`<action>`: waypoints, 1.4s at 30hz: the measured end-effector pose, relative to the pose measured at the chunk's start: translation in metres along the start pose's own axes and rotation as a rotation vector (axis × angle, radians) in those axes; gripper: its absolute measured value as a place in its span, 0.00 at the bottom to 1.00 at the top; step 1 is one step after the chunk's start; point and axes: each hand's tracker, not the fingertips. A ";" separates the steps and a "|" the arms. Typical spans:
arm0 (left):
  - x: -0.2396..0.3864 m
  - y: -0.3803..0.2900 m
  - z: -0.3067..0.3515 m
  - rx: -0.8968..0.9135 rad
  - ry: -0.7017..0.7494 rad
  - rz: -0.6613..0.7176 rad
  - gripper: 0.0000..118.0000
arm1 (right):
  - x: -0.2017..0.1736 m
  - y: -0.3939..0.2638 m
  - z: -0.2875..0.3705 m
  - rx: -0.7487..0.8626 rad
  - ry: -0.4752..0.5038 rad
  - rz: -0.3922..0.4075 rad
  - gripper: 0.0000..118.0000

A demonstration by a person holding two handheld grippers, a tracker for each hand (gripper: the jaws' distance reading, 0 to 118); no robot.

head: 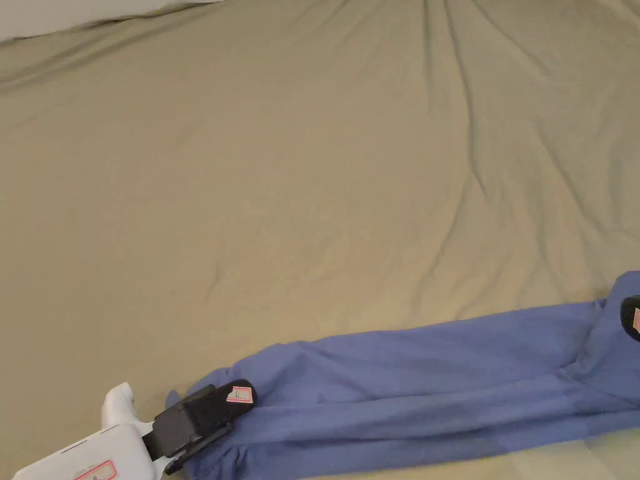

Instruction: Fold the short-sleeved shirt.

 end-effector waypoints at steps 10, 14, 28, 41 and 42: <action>-0.012 -0.002 0.059 0.079 0.044 0.059 0.11 | -0.001 -0.001 0.013 0.000 -0.003 0.038 0.02; -0.018 0.011 0.118 0.201 0.206 0.053 0.11 | 0.001 0.000 0.016 0.018 0.007 0.031 0.02; 0.174 -0.017 0.013 -0.013 0.703 -0.520 0.11 | 0.027 -0.006 0.028 0.060 0.065 -0.006 0.02; 0.140 -0.011 0.007 -0.070 0.459 -0.204 0.71 | 0.068 -0.022 0.031 0.058 0.016 -0.133 0.02; 0.145 -0.007 0.024 -0.015 0.463 -0.223 0.71 | 0.068 -0.022 0.031 0.058 0.022 -0.131 0.02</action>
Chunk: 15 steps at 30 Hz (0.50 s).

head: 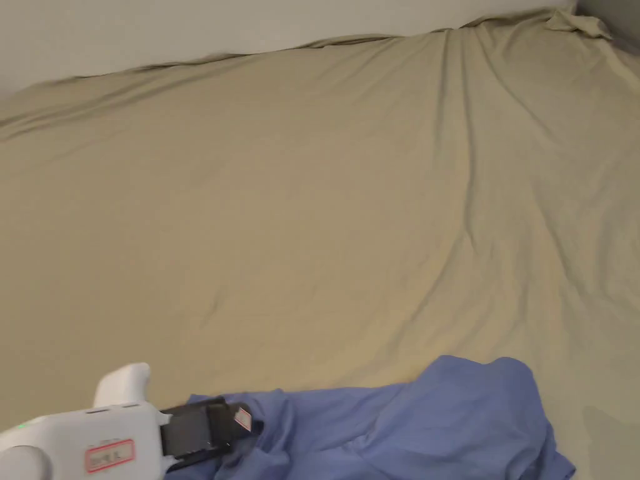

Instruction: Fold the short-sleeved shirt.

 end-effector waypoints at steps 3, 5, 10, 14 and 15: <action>-0.008 0.006 0.041 0.120 0.060 -0.023 0.49 | -0.002 0.001 -0.002 -0.001 0.020 0.000 0.02; 0.002 0.007 0.035 0.116 0.199 -0.086 0.00 | -0.005 0.000 -0.001 -0.003 0.029 0.007 0.02; 0.027 -0.014 -0.038 -0.035 0.305 -0.279 0.00 | -0.008 -0.003 0.004 -0.012 0.031 0.028 0.02; 0.064 -0.033 -0.098 -0.171 0.247 -0.371 0.00 | 0.000 -0.004 0.005 -0.023 0.011 0.019 0.02; 0.076 -0.039 -0.112 -0.205 0.237 -0.401 0.00 | 0.001 -0.004 0.006 -0.027 0.002 0.015 0.02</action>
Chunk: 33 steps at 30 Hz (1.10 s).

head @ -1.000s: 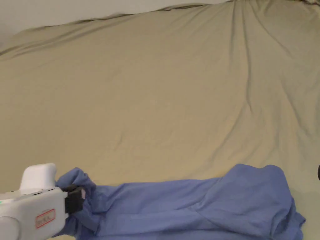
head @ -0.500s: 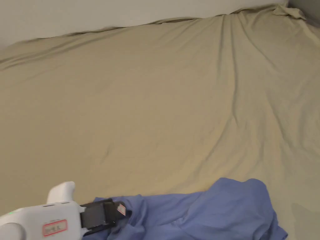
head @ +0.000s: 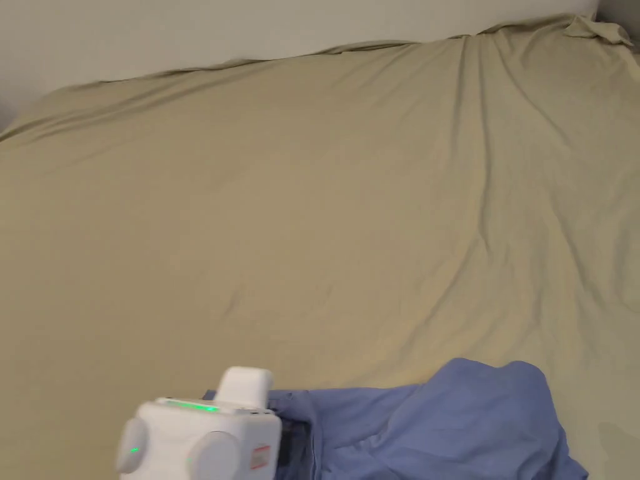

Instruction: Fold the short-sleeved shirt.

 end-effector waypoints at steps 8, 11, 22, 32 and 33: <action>0.085 0.025 0.005 0.051 -0.159 -0.149 0.00 | 0.007 0.000 0.002 -0.012 -0.021 -0.004 0.02; 0.085 0.027 0.027 0.089 -0.189 -0.150 0.00 | 0.007 0.004 0.010 0.005 -0.020 -0.003 0.02; -0.108 -0.039 0.153 0.330 -0.365 0.300 1.00 | -0.013 0.006 0.023 0.035 0.042 0.014 0.02; -0.190 -0.059 0.030 0.151 -0.566 0.582 1.00 | -0.037 0.008 0.008 -0.017 0.038 0.062 0.02; -0.185 -0.055 0.020 0.133 -0.602 0.588 1.00 | -0.038 0.008 0.006 -0.020 0.037 0.062 0.02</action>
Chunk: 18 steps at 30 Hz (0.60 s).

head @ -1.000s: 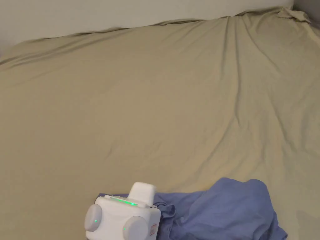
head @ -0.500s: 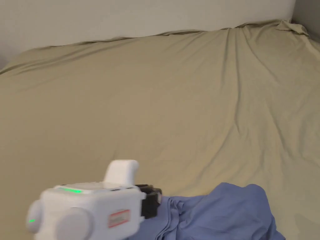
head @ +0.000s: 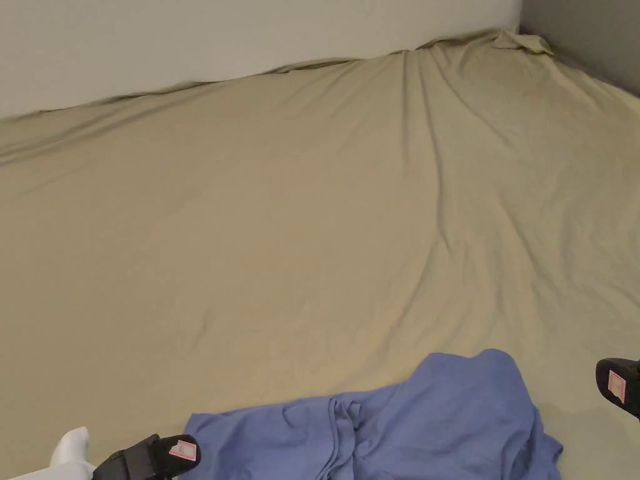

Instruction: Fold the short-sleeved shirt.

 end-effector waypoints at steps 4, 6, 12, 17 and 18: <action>0.008 0.002 -0.032 -0.034 0.090 -0.191 1.00 | -0.004 0.003 -0.008 -0.012 -0.007 0.017 0.02; 0.016 0.002 -0.022 -0.043 0.019 -0.222 0.40 | -0.005 0.005 -0.010 -0.013 -0.002 0.023 0.02; 0.006 -0.013 -0.011 0.006 0.080 -0.172 0.04 | -0.006 0.004 -0.017 -0.024 0.018 0.034 0.02; 0.022 -0.013 0.036 0.065 0.137 -0.140 0.04 | 0.005 0.001 -0.013 -0.015 0.035 0.018 0.02; 0.028 -0.013 0.044 0.087 0.187 -0.150 0.04 | 0.008 0.000 -0.013 -0.013 0.037 0.011 0.02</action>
